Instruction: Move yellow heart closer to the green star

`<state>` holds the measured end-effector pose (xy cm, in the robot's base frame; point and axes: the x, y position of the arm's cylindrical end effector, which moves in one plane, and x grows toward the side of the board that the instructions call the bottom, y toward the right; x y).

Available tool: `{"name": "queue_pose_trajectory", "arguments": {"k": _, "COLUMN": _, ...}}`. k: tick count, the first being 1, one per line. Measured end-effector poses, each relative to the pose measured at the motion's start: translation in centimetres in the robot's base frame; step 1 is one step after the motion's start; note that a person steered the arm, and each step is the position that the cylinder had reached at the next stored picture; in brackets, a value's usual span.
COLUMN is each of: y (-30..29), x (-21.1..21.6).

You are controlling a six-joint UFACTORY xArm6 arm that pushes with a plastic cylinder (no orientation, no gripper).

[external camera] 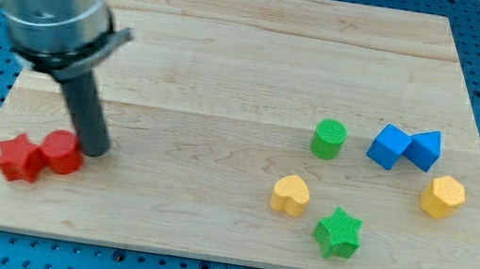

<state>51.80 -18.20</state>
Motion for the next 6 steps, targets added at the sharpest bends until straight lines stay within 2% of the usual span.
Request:
{"name": "queue_pose_trajectory", "arguments": {"k": 1, "y": -3.0, "x": 0.0}}
{"name": "queue_pose_trajectory", "arguments": {"k": 3, "y": -3.0, "x": 0.0}}
{"name": "queue_pose_trajectory", "arguments": {"k": 4, "y": 2.5, "x": 0.8}}
{"name": "queue_pose_trajectory", "arguments": {"k": 5, "y": 7.2, "x": 4.3}}
{"name": "queue_pose_trajectory", "arguments": {"k": 6, "y": 15.4, "x": 3.7}}
